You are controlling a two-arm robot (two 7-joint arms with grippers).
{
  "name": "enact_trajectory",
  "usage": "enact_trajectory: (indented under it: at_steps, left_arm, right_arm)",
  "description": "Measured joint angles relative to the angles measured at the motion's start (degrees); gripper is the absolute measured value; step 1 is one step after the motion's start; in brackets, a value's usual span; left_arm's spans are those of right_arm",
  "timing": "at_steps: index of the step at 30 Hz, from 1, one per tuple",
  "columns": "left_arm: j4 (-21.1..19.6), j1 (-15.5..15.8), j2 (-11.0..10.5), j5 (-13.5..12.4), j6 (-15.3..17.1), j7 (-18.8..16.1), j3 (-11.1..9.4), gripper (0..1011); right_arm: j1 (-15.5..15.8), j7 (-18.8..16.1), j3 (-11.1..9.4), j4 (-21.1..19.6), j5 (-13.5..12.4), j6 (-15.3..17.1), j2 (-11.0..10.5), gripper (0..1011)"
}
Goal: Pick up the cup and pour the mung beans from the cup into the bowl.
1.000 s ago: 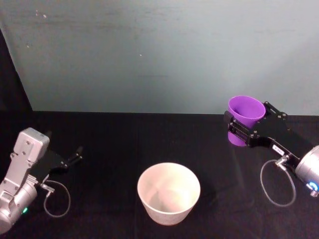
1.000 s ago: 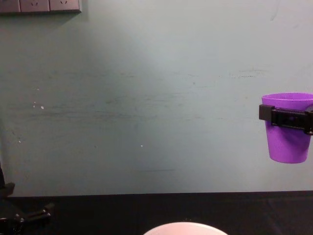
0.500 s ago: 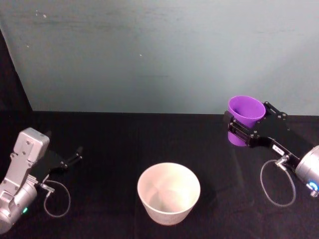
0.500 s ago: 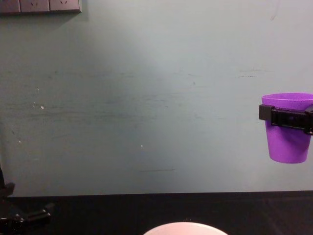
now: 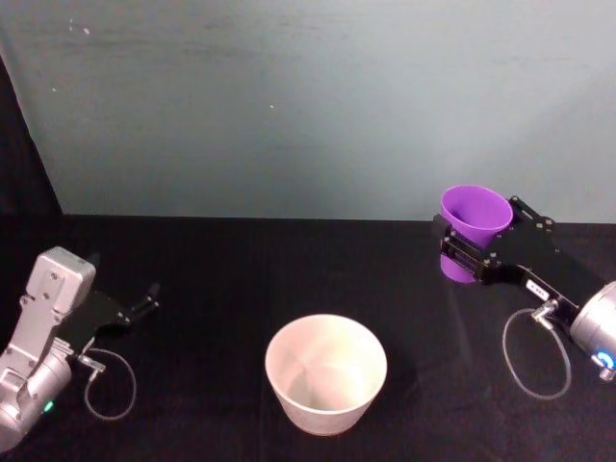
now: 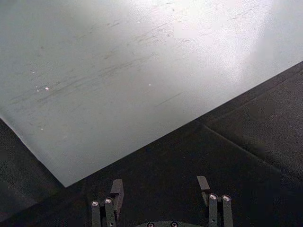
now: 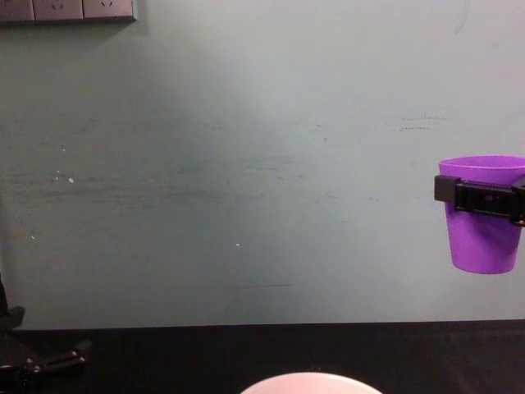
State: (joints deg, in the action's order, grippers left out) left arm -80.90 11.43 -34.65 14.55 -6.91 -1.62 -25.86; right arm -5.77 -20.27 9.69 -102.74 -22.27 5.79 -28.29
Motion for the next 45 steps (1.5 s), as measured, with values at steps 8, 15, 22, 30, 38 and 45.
enact_trajectory:
  at_steps: [8,15,22,30,38,45]
  left_arm:
    - [0.0,0.0,0.0,0.0,0.0,0.0,0.0,1003]
    - [0.0,0.0,0.0,0.0,0.0,0.0,0.0,1003]
    - [0.0,0.0,0.0,0.0,0.0,0.0,0.0,1003]
    - [0.0,0.0,0.0,0.0,0.0,0.0,0.0,1003]
    - [0.0,0.0,0.0,0.0,0.0,0.0,0.0,1003]
    - [0.0,0.0,0.0,0.0,0.0,0.0,0.0,1003]
  right_arm:
    - [0.0,0.0,0.0,0.0,0.0,0.0,0.0,747]
    - [0.0,0.0,0.0,0.0,0.0,0.0,0.0,747]
    - [0.0,0.0,0.0,0.0,0.0,0.0,0.0,746]
    - [0.0,0.0,0.0,0.0,0.0,0.0,0.0,747]
    - [0.0,0.0,0.0,0.0,0.0,0.0,0.0,746]
    - [0.0,0.0,0.0,0.0,0.0,0.0,0.0,747]
